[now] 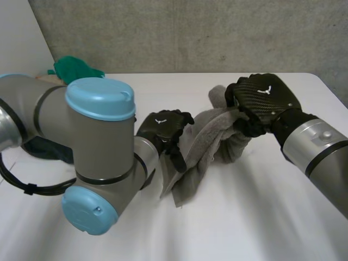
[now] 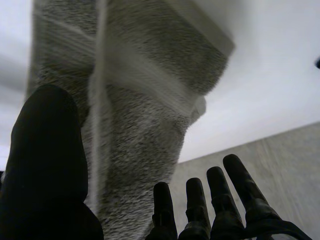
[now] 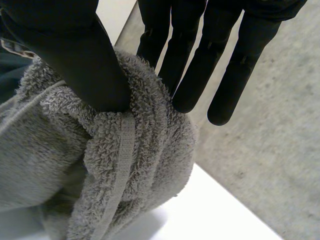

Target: Fold the laundry.

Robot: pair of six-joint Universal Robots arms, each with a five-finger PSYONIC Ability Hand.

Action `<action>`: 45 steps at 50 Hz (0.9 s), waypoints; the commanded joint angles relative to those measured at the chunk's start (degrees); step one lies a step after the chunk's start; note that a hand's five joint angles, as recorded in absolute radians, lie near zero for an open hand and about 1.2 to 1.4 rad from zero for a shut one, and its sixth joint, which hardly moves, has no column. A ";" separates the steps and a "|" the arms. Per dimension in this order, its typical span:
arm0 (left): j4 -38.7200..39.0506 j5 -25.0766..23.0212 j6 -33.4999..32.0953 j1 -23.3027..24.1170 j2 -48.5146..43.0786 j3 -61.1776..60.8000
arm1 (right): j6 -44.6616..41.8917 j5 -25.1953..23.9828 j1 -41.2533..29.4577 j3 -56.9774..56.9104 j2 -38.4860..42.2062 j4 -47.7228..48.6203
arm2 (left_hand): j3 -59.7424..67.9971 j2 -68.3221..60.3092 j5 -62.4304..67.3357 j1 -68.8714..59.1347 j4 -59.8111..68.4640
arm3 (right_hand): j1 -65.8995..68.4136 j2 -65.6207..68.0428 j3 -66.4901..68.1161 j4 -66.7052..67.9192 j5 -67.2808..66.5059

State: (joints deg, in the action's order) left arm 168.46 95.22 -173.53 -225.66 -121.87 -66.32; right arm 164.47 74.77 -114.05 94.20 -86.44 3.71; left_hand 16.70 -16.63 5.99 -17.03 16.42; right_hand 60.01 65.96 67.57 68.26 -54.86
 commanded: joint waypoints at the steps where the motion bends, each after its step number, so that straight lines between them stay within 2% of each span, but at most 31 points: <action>1: -4.98 1.37 6.10 0.93 -3.72 4.44 | 0.85 5.21 -3.02 -2.00 1.98 -3.36 | 5.44 -5.51 6.15 -5.11 5.72 | 19.99 14.04 12.43 11.74 -15.14; 7: -7.09 4.10 9.52 0.14 -8.11 7.95 | 3.22 4.78 -3.54 -1.22 1.46 -3.36 | 17.87 -17.95 18.59 -17.54 18.16 | 19.99 14.04 12.43 11.74 -15.14; 13: -7.88 1.03 10.15 1.28 -11.19 9.63 | 6.13 4.86 -3.72 -0.16 1.19 -2.92 | 37.71 -37.79 38.43 -37.38 38.00 | 19.99 14.04 12.43 11.74 -15.14; 14: -7.97 0.76 9.97 1.37 -11.37 9.63 | 6.48 4.86 -3.81 -0.16 1.28 -2.83 | 44.24 -44.32 44.96 -43.91 44.53 | 19.99 14.04 12.43 11.74 -15.14; 15: -7.88 0.41 9.88 1.54 -11.46 9.72 | 7.09 4.86 -3.63 0.02 1.45 -2.57 | 60.96 -61.04 61.68 -60.63 61.25 | 19.99 14.04 12.43 11.74 -15.14; 16: -7.88 0.49 9.79 1.54 -11.46 9.80 | 7.36 4.86 -3.46 0.02 1.63 -2.48 | 63.27 -63.35 63.99 -62.94 63.56 | 19.99 14.04 12.43 11.74 -15.14; 18: -7.97 0.84 9.71 1.37 -11.29 9.81 | 7.62 4.78 -3.19 0.19 2.42 -2.22 | 63.30 -63.37 64.01 -62.97 63.58 | 19.99 14.04 12.43 11.74 -15.14; 23: -7.88 5.57 7.96 -1.78 -7.52 9.89 | 7.71 4.34 -1.70 0.02 4.88 -1.17 | 63.30 -63.37 64.01 -62.97 63.58 | 19.99 14.04 12.43 11.74 -15.14; 26: -7.62 7.61 5.15 -3.46 -4.79 9.81 | 7.62 3.46 -0.91 -0.25 5.23 -1.51 | 63.30 -63.37 64.01 -62.97 63.58 | -13.91 -19.85 -21.46 -22.15 18.75; 27: -7.18 8.40 2.44 -4.34 -3.04 9.72 | 7.54 2.93 -0.04 -0.33 5.23 -1.52 | 63.30 -63.37 64.01 -62.97 63.58 | -29.67 -35.61 -37.22 -37.91 34.51; 28: -7.00 8.58 0.84 -4.69 -2.15 9.63 | 7.54 2.76 0.41 -0.42 5.06 -1.60 | 63.30 -63.37 64.01 -62.97 63.58 | -31.66 -37.60 -39.21 -39.90 36.50; 34: -5.25 7.27 -10.48 -5.75 3.47 9.63 | 8.76 2.49 4.45 -0.42 3.13 -2.83 | 63.30 -63.37 64.01 -62.97 63.58 | -34.87 -40.82 -42.43 -43.12 39.72; 39: -4.89 6.47 -17.09 -5.23 5.50 10.16 | 14.47 2.14 8.49 2.30 1.72 -6.78 | 63.30 -63.37 64.01 -62.97 63.58 | -34.20 -40.14 -41.76 -42.45 39.05; 45: -4.89 6.73 -22.98 -3.56 7.35 11.56 | 20.19 0.30 9.90 8.18 1.89 -7.85 | 63.30 -63.37 64.01 -62.97 63.58 | -33.53 -39.47 -41.08 -41.77 38.37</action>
State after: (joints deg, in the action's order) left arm 163.56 101.95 -190.73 -230.94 -116.13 -56.11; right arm 178.70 76.67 -105.77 96.68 -84.59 -2.66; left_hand 67.81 -68.17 56.63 -66.14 68.59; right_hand 25.03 24.85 25.03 24.04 -13.11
